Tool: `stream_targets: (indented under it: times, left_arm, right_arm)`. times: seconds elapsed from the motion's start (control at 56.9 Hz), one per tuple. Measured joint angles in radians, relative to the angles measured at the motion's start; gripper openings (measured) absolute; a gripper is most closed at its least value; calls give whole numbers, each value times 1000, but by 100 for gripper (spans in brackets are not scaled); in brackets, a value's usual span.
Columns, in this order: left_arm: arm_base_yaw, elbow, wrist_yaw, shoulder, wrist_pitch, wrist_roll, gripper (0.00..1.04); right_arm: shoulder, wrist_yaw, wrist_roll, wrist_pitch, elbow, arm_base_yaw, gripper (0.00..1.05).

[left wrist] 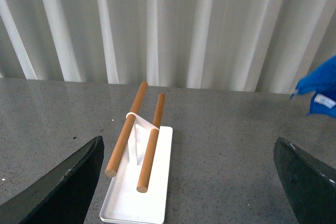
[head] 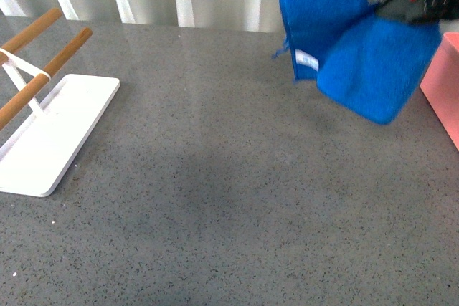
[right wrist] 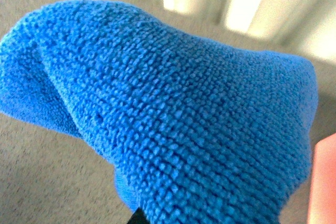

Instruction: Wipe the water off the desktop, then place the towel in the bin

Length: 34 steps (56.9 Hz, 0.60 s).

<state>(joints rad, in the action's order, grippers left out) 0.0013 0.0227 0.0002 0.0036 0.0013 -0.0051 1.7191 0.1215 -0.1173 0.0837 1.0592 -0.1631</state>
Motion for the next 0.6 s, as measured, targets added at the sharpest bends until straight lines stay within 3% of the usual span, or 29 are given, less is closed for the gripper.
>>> stream_targets:
  times: [0.123, 0.229, 0.352, 0.598]
  left_arm:
    - [0, 0, 0, 0, 0, 0, 98]
    - [0, 0, 0, 0, 0, 0, 98]
    - [0, 0, 0, 0, 0, 0, 98]
    - [0, 0, 0, 0, 0, 0, 98]
  right_arm:
    - [-47, -37, -38, -34, 77, 41, 5]
    - [-79, -94, -76, -65, 142, 138, 5]
    - [-106, -119, -86, -89, 152, 251, 5]
    - [-124, -159, -77, -134, 124, 387, 5]
